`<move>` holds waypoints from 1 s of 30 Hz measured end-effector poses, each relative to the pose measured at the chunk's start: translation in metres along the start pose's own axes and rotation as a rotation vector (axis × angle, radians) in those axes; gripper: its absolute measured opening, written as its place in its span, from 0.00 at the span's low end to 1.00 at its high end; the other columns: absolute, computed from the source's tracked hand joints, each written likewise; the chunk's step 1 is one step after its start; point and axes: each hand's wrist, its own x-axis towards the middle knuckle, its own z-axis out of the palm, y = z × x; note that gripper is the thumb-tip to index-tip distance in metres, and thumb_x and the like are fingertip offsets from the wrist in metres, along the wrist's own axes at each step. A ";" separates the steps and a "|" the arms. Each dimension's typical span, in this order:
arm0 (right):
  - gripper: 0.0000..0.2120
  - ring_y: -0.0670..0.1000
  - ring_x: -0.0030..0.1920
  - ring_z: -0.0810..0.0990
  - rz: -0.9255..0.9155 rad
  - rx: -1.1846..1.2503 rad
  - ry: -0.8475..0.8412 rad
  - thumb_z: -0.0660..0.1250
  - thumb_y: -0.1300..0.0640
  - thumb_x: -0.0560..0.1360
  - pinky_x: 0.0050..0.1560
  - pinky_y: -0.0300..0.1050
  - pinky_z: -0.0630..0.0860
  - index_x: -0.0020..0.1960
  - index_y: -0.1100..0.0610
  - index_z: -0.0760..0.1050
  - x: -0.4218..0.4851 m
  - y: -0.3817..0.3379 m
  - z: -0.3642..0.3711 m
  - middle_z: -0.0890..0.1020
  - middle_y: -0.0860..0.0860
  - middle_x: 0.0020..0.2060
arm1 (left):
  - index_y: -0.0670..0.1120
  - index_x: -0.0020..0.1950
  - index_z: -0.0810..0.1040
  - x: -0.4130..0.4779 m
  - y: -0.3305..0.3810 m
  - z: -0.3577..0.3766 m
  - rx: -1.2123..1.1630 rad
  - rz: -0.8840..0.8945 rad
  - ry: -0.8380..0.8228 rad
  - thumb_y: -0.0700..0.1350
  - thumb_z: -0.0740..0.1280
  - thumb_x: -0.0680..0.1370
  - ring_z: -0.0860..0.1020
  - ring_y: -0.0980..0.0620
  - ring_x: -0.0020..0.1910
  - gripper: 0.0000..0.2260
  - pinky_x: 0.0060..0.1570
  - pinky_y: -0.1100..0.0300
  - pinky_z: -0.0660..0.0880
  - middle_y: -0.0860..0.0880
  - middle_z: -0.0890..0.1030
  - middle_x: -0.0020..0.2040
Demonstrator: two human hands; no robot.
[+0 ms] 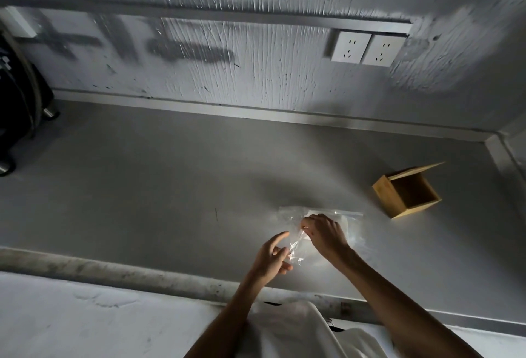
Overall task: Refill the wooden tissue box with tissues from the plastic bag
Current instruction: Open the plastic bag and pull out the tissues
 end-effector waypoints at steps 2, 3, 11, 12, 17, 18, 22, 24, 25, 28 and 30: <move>0.09 0.55 0.53 0.81 0.018 0.049 0.028 0.63 0.56 0.78 0.47 0.48 0.77 0.54 0.51 0.80 0.003 0.003 -0.005 0.85 0.50 0.50 | 0.52 0.69 0.69 0.000 -0.002 0.000 0.039 0.013 0.017 0.42 0.60 0.80 0.83 0.51 0.33 0.18 0.30 0.63 0.79 0.44 0.80 0.42; 0.10 0.54 0.53 0.81 0.036 0.084 0.064 0.63 0.55 0.78 0.47 0.48 0.78 0.56 0.50 0.79 0.004 0.004 -0.007 0.84 0.50 0.52 | 0.52 0.69 0.69 0.000 -0.002 0.000 0.049 0.013 0.039 0.42 0.60 0.80 0.82 0.52 0.33 0.17 0.30 0.63 0.78 0.44 0.80 0.42; 0.41 0.56 0.56 0.80 0.012 -0.039 0.091 0.81 0.47 0.58 0.47 0.50 0.78 0.68 0.52 0.69 -0.029 0.007 0.027 0.80 0.53 0.59 | 0.48 0.63 0.71 0.006 0.001 0.004 0.045 0.040 0.075 0.41 0.60 0.80 0.84 0.46 0.37 0.12 0.34 0.60 0.80 0.44 0.80 0.41; 0.39 0.55 0.53 0.81 0.036 -0.036 0.139 0.81 0.47 0.59 0.45 0.49 0.78 0.65 0.53 0.71 -0.028 0.011 0.028 0.81 0.53 0.57 | 0.48 0.63 0.71 0.007 0.000 0.004 0.057 0.050 0.071 0.41 0.61 0.80 0.84 0.47 0.37 0.12 0.34 0.61 0.81 0.43 0.80 0.42; 0.16 0.54 0.44 0.83 0.124 0.051 0.220 0.75 0.43 0.66 0.42 0.47 0.79 0.49 0.51 0.80 -0.004 0.023 0.009 0.85 0.50 0.45 | 0.50 0.59 0.72 0.007 0.007 0.006 -0.023 0.062 0.093 0.42 0.61 0.80 0.83 0.47 0.37 0.08 0.39 0.56 0.81 0.39 0.82 0.44; 0.15 0.53 0.44 0.83 0.141 0.110 0.170 0.74 0.41 0.66 0.42 0.46 0.80 0.48 0.49 0.81 0.002 0.024 0.003 0.85 0.48 0.45 | 0.49 0.59 0.72 0.009 0.008 0.006 -0.053 0.062 0.102 0.42 0.61 0.80 0.83 0.47 0.37 0.08 0.40 0.55 0.81 0.38 0.82 0.44; 0.16 0.46 0.44 0.84 0.211 0.325 0.015 0.74 0.38 0.64 0.45 0.44 0.81 0.45 0.47 0.83 0.015 0.038 -0.013 0.86 0.44 0.44 | 0.47 0.59 0.73 0.016 0.011 0.006 -0.114 0.051 0.127 0.41 0.62 0.80 0.84 0.45 0.38 0.09 0.43 0.52 0.81 0.40 0.83 0.42; 0.14 0.44 0.43 0.84 0.216 0.451 -0.024 0.76 0.40 0.64 0.46 0.42 0.81 0.44 0.47 0.84 0.016 0.043 -0.018 0.87 0.45 0.43 | 0.49 0.58 0.74 0.017 0.017 0.006 -0.137 0.053 0.128 0.40 0.61 0.80 0.84 0.46 0.39 0.08 0.44 0.52 0.81 0.41 0.83 0.41; 0.13 0.43 0.43 0.84 0.224 0.521 -0.030 0.77 0.43 0.64 0.46 0.39 0.80 0.44 0.49 0.85 0.016 0.043 -0.019 0.87 0.46 0.42 | 0.49 0.57 0.74 0.017 0.020 0.007 -0.146 0.056 0.127 0.40 0.61 0.80 0.84 0.46 0.39 0.08 0.44 0.52 0.81 0.41 0.83 0.41; 0.11 0.47 0.42 0.82 0.327 0.804 -0.014 0.77 0.53 0.68 0.41 0.35 0.75 0.47 0.58 0.85 0.011 0.043 -0.020 0.85 0.50 0.40 | 0.50 0.54 0.75 0.017 0.024 0.009 -0.160 0.019 0.154 0.36 0.59 0.79 0.83 0.47 0.37 0.11 0.42 0.53 0.81 0.41 0.83 0.39; 0.11 0.54 0.44 0.82 0.480 1.061 0.071 0.74 0.55 0.70 0.41 0.43 0.76 0.49 0.60 0.84 0.007 0.047 -0.020 0.85 0.55 0.41 | 0.49 0.54 0.76 0.017 0.020 0.006 -0.160 -0.033 0.197 0.33 0.56 0.77 0.82 0.47 0.35 0.15 0.40 0.55 0.81 0.41 0.82 0.40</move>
